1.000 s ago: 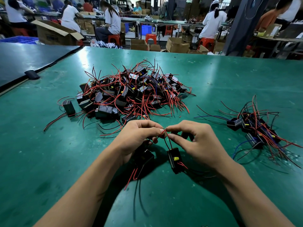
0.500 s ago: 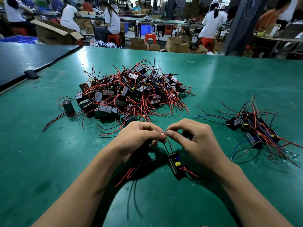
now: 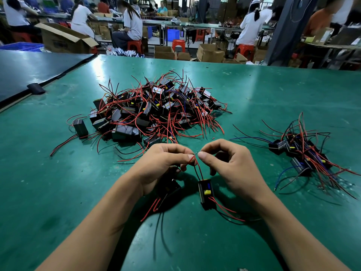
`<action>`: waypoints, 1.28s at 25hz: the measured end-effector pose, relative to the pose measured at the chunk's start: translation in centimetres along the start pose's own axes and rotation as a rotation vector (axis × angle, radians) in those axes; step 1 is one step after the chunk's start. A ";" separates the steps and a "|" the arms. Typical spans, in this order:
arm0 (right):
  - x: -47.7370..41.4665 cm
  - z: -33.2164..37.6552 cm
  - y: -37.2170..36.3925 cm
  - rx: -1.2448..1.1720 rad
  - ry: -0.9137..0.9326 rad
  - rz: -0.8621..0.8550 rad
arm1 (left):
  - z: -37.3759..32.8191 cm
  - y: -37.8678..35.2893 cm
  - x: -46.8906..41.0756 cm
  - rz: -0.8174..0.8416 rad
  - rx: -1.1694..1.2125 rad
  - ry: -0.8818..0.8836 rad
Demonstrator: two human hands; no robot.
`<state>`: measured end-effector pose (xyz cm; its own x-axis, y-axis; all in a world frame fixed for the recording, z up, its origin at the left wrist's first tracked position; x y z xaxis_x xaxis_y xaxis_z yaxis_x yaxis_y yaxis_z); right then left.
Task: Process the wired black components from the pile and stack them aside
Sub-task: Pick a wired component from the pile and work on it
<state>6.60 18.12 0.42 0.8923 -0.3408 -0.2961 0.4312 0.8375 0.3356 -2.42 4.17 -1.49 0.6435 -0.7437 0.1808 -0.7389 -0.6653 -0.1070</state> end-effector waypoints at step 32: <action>-0.3 -1.5 -1.5 -0.320 -0.270 0.164 | -0.4 -0.3 -0.2 -0.041 -0.047 -0.149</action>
<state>5.49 17.57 -1.39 0.9667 -0.2560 -0.0033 0.2558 0.9653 0.0526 -2.46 4.54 -1.10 0.6931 -0.7199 0.0371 -0.7178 -0.6940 -0.0560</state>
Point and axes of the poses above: each hand's wrist, its own x-axis away from the middle knuckle, its own y-axis out of the back of the hand, z = x × y, the point moved 6 cm from there along -x, towards the middle knuckle, and after that the axes turned 1 degree about z, right-handed, at the moved point
